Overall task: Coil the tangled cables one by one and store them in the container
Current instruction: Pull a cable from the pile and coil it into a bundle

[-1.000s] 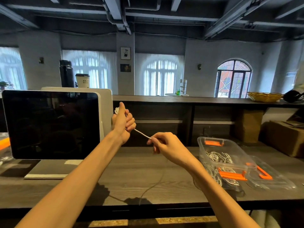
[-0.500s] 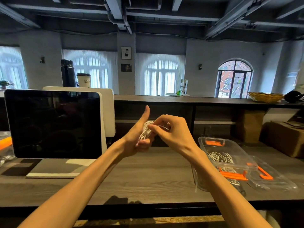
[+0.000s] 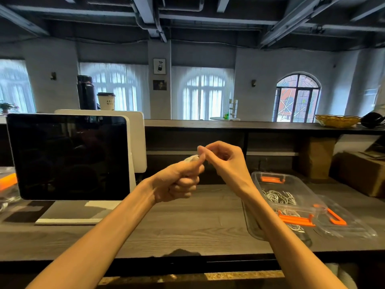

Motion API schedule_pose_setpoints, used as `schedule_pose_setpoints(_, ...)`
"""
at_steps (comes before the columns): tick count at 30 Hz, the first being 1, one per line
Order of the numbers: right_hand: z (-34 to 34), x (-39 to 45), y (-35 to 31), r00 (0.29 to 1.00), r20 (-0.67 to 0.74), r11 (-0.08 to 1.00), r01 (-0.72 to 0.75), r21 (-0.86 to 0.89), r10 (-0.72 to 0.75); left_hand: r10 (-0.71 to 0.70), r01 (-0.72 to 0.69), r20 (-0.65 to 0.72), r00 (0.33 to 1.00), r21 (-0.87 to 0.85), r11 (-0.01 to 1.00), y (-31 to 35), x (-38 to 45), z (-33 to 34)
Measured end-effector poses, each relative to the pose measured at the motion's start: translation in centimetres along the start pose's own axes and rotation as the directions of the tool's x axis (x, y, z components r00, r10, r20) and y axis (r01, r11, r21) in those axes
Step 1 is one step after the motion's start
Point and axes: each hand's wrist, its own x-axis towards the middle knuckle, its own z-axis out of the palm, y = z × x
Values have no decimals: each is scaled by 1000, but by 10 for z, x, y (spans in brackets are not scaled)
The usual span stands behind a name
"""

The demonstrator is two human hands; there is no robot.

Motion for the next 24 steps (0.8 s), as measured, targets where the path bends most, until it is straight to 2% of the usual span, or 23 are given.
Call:
schedule_pose_setpoints(1,3,-2,4,1000,1,998,10,-62,-10,34,-37,-44,998,-84,996,1,2,0)
schedule_pose_setpoints(3,14,-9,13,999,2,972,35,-231,-35,75,-113,-253,964,-137,984,3,11,-3)
schedule_pose_setpoints(5,24,-18,21,998,30,917,57,-395,-49,95,-121,-499,862,-20,992,2,19,-7)
schedule_pose_setpoints(7,31,-24,22,994,95,868,93,-488,-52,140,-102,-634,761,96,990,-3,25,-10)
schedule_pose_setpoints(10,39,-28,15,984,174,823,131,-552,-41,189,-70,-693,696,196,978,-9,31,-6)
schedule_pose_setpoints(13,46,-28,9,974,225,790,167,-590,-38,149,-124,-737,659,90,988,-8,33,-3)
schedule_pose_setpoints(14,48,-30,9,970,241,774,182,-606,-39,124,-174,-740,661,9,985,-6,32,-5)
schedule_pose_setpoints(17,49,-38,9,948,316,717,235,-656,-22,66,-328,-677,733,-266,907,2,27,-13)
schedule_pose_setpoints(18,47,-41,9,933,359,700,273,-660,-25,71,-343,-668,741,-285,895,4,25,-16)
schedule_pose_setpoints(21,38,-45,2,879,471,658,401,-638,-79,102,-253,-698,709,-117,960,4,20,-23)
schedule_pose_setpoints(24,31,-37,-12,846,504,638,485,-598,-171,171,-42,-692,701,199,979,-1,16,-24)
